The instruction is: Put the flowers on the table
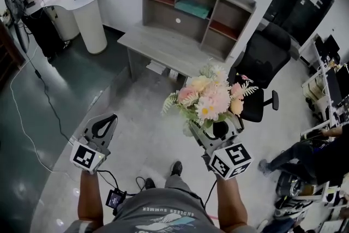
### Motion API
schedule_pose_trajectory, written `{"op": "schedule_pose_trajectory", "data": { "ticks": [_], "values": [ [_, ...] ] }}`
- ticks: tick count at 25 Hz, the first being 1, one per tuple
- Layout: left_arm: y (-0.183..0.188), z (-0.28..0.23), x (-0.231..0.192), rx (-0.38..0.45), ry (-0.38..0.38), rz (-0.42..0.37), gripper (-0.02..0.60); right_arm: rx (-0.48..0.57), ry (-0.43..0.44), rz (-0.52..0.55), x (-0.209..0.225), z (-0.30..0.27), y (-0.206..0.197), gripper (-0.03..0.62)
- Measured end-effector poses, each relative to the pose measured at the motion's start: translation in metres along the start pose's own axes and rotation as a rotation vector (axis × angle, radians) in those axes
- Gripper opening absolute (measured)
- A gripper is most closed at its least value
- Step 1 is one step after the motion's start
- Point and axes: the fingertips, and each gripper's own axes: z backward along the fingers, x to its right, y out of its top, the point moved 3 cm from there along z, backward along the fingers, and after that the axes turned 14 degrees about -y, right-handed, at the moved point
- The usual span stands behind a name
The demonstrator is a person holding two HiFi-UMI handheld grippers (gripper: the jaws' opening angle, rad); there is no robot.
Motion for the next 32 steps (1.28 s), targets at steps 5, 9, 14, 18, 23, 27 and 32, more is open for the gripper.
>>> {"op": "schedule_pose_trajectory", "data": {
  "ticks": [5, 9, 14, 18, 23, 27, 32],
  "values": [
    [-0.005, -0.018, -0.007, -0.021, 0.018, 0.013, 0.017, -0.006, 0.023, -0.003, 0.016, -0.022, 0.001, 0.310],
    [-0.001, -0.036, -0.013, -0.027, 0.028, 0.044, 0.017, -0.009, 0.042, -0.006, 0.032, -0.039, 0.005, 0.310],
    [0.005, -0.058, -0.020, -0.026, 0.047, 0.044, 0.017, -0.013, 0.065, -0.013, 0.052, -0.060, 0.010, 0.310],
    [0.005, -0.072, -0.025, -0.033, 0.077, 0.056, 0.017, -0.014, 0.088, -0.016, 0.067, -0.075, 0.012, 0.310],
    [0.004, -0.084, -0.028, -0.035, 0.121, 0.050, 0.017, -0.007, 0.129, -0.010, 0.081, -0.092, 0.013, 0.310],
    [0.004, -0.095, -0.028, -0.047, 0.151, 0.021, 0.017, -0.008, 0.159, -0.013, 0.096, -0.103, 0.015, 0.310],
    [0.012, -0.115, -0.028, -0.078, 0.171, 0.008, 0.017, -0.014, 0.194, -0.021, 0.117, -0.118, 0.020, 0.310]
  ]
}}
